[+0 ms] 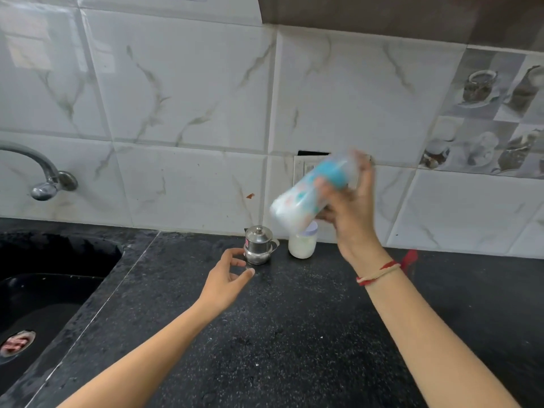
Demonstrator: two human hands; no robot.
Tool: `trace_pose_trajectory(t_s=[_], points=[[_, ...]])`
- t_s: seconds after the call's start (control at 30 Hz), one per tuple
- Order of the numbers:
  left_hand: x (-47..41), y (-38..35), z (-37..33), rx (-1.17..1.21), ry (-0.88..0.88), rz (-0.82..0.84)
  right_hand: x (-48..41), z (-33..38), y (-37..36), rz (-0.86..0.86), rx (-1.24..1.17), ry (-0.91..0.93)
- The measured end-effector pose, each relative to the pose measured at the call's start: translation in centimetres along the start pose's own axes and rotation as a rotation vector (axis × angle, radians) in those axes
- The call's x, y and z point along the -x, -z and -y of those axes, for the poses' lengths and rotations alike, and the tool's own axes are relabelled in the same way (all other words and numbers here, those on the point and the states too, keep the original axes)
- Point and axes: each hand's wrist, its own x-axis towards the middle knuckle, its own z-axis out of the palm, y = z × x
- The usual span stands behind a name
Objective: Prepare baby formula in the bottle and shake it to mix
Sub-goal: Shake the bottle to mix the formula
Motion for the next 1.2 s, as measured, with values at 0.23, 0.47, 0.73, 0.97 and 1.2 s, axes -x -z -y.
trace_pose_trajectory(t_s=[0.23, 0.47, 0.73, 0.97, 1.2], points=[[0.1, 0.4, -0.5, -0.002, -0.002, -0.015, -0.8, -0.7, 0.8, -0.039, 0.059, -0.014], [0.3, 0.3, -0.9, -0.011, -0.008, -0.015, -1.0, -1.7, 1.4, -0.093, 0.048, -0.083], [0.4, 0.3, -1.1, -0.005, -0.006, -0.02, -1.7, -1.1, 1.6, -0.185, -0.015, -0.074], [0.4, 0.0, -0.8, -0.01, -0.023, -0.001, -1.6, -1.0, 0.8, -0.043, 0.069, -0.049], [0.4, 0.5, 0.0, -0.006, -0.007, -0.013, -1.4, -1.3, 0.7, 0.058, 0.132, -0.044]])
